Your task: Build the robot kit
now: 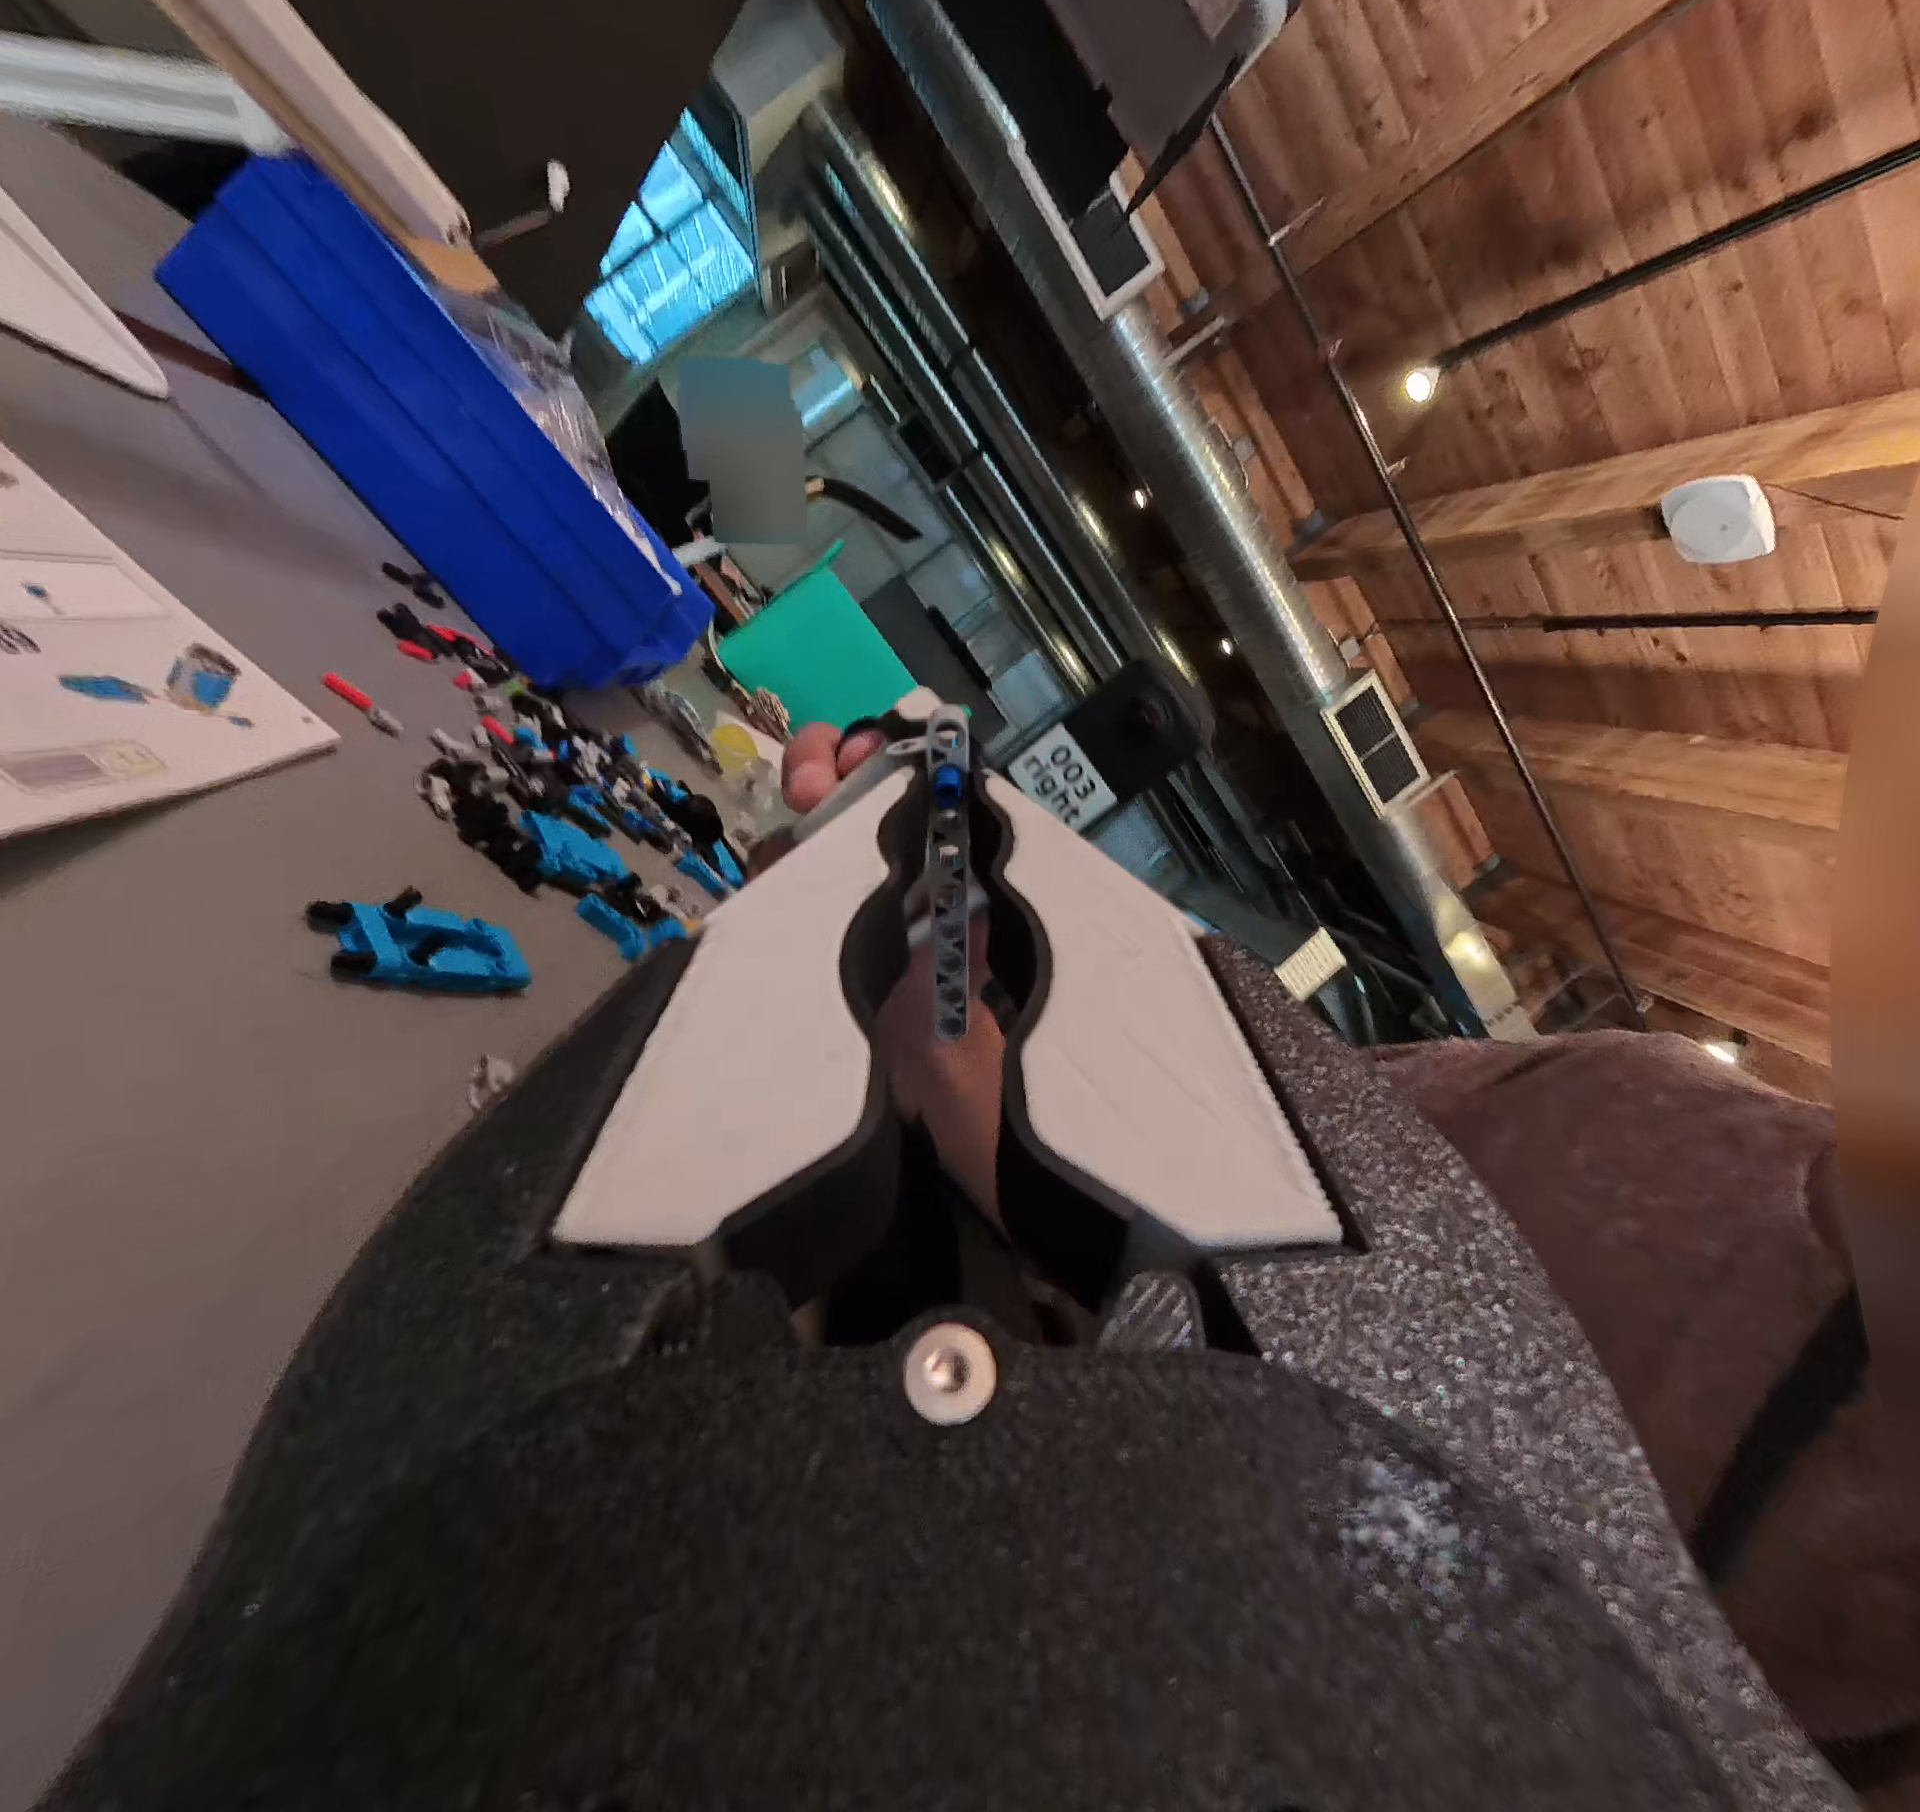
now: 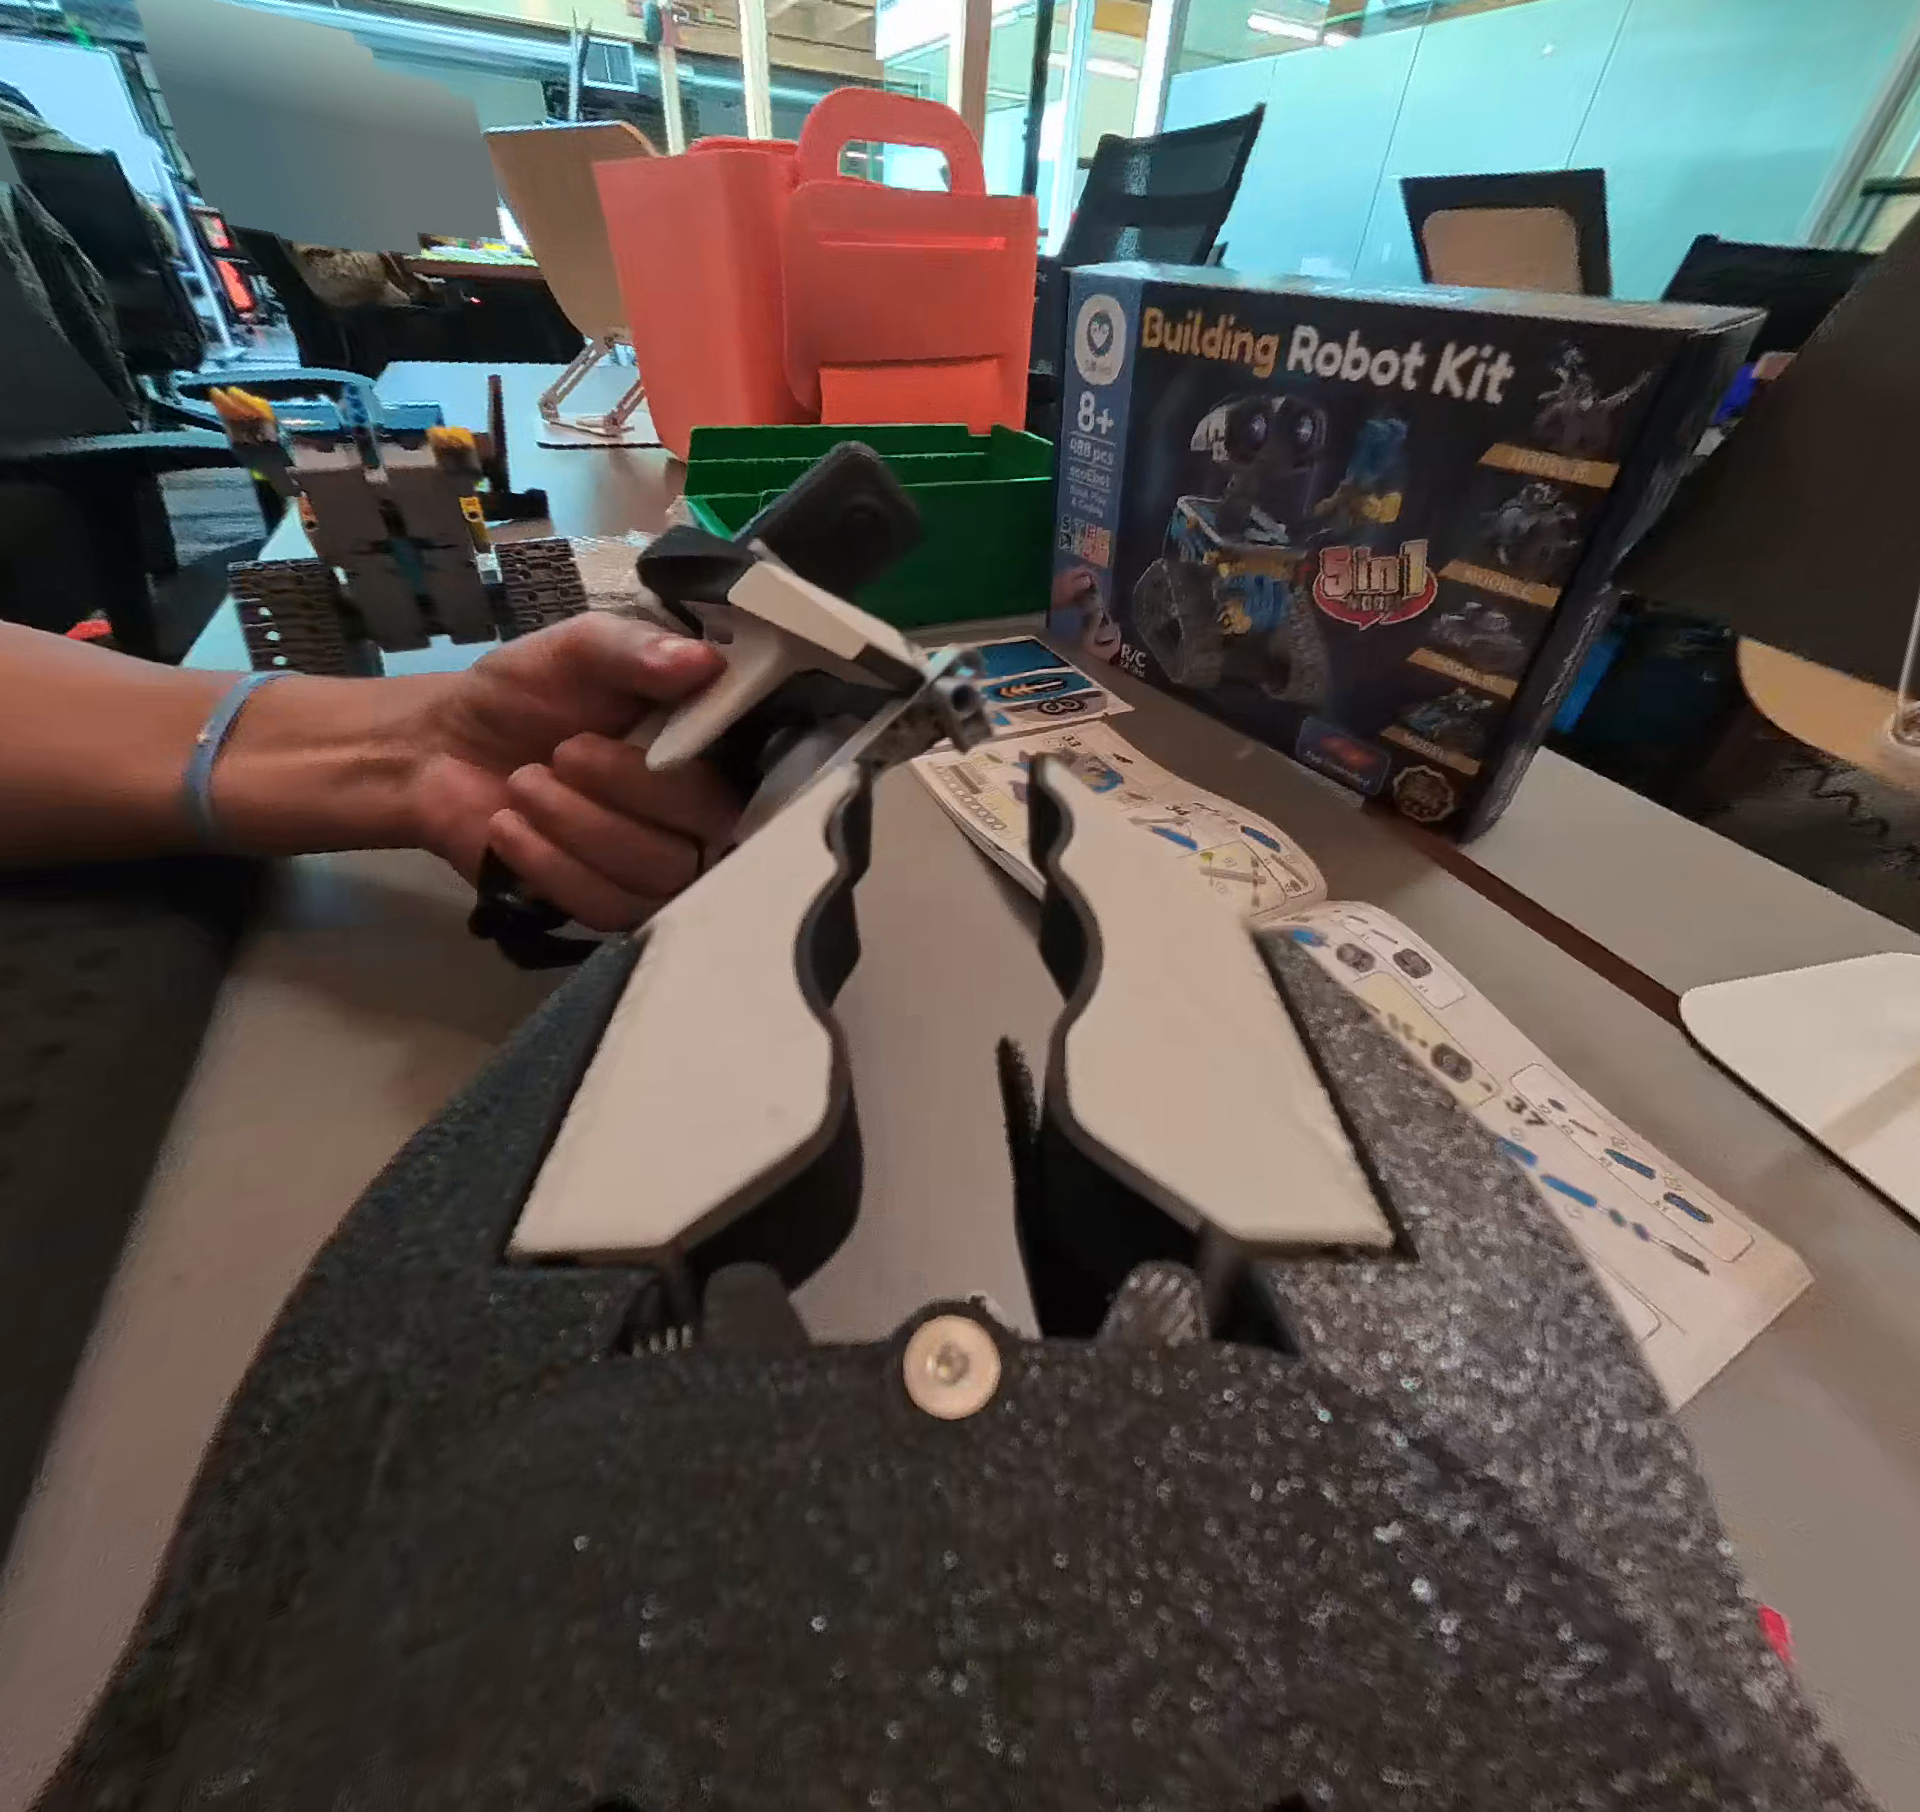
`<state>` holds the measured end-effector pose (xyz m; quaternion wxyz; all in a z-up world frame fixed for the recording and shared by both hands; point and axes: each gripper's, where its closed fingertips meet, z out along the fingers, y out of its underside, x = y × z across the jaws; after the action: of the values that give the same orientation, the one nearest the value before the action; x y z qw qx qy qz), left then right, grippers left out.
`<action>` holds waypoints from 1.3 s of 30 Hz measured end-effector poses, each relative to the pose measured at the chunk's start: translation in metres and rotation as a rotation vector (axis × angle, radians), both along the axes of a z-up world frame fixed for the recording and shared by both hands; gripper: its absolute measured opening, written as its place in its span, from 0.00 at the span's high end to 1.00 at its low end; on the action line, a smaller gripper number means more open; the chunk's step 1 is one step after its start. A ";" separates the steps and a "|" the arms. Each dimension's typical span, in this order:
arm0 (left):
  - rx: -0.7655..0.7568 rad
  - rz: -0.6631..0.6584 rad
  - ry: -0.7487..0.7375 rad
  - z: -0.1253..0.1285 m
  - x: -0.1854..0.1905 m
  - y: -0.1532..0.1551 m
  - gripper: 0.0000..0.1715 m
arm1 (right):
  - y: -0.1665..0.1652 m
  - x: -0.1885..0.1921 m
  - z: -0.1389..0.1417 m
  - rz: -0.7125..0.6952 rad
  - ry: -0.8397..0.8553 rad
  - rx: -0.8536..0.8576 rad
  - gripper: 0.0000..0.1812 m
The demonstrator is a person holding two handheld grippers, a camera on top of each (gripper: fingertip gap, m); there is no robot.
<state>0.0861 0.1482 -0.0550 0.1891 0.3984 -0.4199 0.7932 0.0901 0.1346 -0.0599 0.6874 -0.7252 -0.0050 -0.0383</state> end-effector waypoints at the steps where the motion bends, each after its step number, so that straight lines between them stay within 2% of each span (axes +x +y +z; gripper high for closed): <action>1: -0.001 -0.054 0.028 -0.003 -0.004 -0.006 0.97 | -0.002 -0.001 0.001 0.020 0.003 -0.001 0.87; 3: -0.069 -0.156 0.080 -0.003 -0.012 -0.012 0.96 | -0.004 -0.006 -0.004 0.069 -0.008 -0.042 0.89; 6: -0.079 -0.200 0.143 -0.013 -0.013 -0.017 0.97 | -0.007 -0.015 -0.016 0.125 -0.071 -0.118 0.90; 12: -0.061 -0.242 0.144 -0.014 -0.018 -0.022 0.96 | -0.010 -0.019 -0.011 0.140 -0.105 -0.107 0.99; 20: -0.038 -0.249 0.136 -0.014 -0.020 -0.023 0.96 | -0.010 -0.024 -0.013 0.170 -0.095 -0.112 0.93; 39: -0.013 -0.371 0.160 -0.021 -0.038 -0.038 0.97 | -0.015 -0.039 -0.021 0.264 -0.155 -0.200 0.96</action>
<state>0.0486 0.1099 -0.0760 0.3676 0.3748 -0.4646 0.7131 0.0507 0.1192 -0.0811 0.6085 -0.7779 -0.1570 -0.0028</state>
